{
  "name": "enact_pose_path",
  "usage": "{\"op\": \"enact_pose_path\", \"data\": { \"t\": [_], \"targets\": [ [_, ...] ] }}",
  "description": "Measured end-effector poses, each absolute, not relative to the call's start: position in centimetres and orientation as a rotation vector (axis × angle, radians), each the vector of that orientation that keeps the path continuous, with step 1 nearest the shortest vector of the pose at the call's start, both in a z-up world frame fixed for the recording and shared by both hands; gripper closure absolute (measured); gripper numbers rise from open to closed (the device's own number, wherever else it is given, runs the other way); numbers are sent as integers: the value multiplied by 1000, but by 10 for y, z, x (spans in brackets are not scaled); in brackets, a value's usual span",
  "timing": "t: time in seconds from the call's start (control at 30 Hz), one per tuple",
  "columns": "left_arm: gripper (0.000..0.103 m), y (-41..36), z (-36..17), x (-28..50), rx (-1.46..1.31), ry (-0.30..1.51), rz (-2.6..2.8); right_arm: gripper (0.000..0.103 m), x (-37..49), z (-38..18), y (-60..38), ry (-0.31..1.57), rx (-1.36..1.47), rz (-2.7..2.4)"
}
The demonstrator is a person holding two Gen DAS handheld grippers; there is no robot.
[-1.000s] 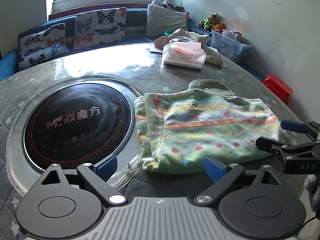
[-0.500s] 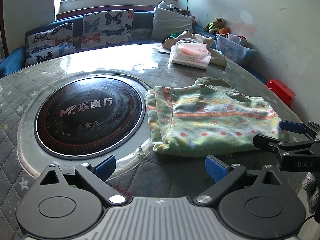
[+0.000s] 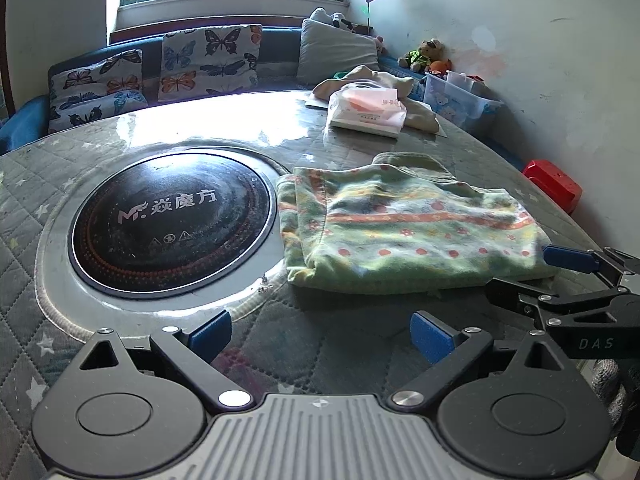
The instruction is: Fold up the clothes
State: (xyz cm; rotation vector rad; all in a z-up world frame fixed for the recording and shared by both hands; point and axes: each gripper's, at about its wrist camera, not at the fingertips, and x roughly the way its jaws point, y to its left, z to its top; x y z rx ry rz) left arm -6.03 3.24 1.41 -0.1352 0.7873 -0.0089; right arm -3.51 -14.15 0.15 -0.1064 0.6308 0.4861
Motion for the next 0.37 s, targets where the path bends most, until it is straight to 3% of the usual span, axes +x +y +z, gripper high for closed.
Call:
{"op": "enact_pose_path", "data": {
  "t": [0.37],
  "targets": [
    [5, 22, 17, -66, -115, 782, -21, 0, -42, 3, -147, 619, -96, 481]
  ]
}}
